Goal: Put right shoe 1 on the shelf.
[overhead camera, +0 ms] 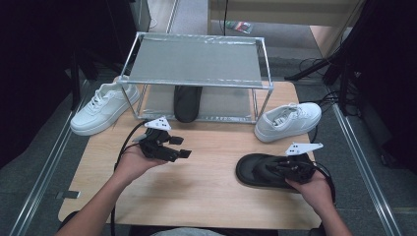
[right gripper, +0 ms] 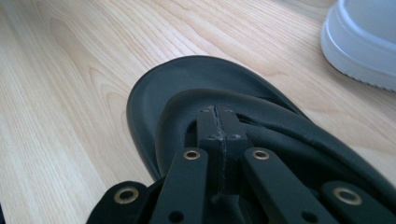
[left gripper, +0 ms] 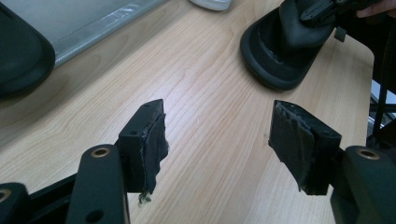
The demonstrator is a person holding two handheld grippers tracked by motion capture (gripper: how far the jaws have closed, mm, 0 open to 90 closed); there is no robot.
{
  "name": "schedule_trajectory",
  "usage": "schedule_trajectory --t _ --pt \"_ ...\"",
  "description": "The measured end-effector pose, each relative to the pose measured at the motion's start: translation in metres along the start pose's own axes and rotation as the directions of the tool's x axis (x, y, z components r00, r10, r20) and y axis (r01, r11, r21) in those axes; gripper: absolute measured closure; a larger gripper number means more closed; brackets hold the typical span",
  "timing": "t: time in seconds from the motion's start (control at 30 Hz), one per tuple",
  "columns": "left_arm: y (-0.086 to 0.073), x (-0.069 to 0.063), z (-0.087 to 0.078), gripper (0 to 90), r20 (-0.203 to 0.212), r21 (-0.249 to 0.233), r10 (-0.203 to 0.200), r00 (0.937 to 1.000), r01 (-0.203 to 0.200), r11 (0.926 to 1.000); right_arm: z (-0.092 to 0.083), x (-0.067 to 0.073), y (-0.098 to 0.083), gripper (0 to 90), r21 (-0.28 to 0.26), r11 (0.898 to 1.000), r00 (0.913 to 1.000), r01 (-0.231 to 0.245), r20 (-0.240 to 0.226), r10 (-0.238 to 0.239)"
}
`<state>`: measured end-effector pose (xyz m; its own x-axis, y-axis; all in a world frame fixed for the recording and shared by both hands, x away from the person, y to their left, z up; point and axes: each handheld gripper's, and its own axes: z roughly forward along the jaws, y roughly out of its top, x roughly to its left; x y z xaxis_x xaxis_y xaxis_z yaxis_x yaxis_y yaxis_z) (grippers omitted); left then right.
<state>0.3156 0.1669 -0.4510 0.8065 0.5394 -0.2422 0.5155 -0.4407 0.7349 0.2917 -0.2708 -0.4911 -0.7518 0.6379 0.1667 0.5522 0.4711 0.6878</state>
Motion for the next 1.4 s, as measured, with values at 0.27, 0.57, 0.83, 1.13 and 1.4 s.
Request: schedule_trajectory --t 0.27,0.57,0.83,1.13,1.4 --pt "-0.007 -0.001 -0.007 36.5 -0.018 -0.008 -0.021 0.9996 0.021 0.9997 0.013 0.001 0.014 90.0 -0.005 1.0 0.9998 0.008 -0.02 -0.008" --pt "-0.016 -0.001 -0.015 36.5 -0.04 -0.012 -0.036 0.9985 0.036 0.9993 0.03 -0.002 0.032 90.0 -0.012 1.0 0.9996 -0.013 -0.024 0.012" --pt "-0.017 0.0 -0.016 36.5 -0.04 -0.016 -0.041 0.9984 0.04 0.9991 0.039 -0.004 0.038 90.0 -0.036 0.999 0.9992 -0.038 -0.011 0.038" --pt "-0.012 0.003 -0.013 36.5 -0.033 -0.026 -0.031 0.999 0.031 0.9992 0.021 0.009 0.031 83.9 -0.104 0.993 0.9985 -0.052 0.013 0.054" --pt "-0.003 0.006 -0.005 36.5 -0.01 -0.019 -0.017 0.9998 0.017 0.9997 0.018 0.023 0.022 66.4 -0.135 0.987 0.9959 -0.086 0.017 0.089"
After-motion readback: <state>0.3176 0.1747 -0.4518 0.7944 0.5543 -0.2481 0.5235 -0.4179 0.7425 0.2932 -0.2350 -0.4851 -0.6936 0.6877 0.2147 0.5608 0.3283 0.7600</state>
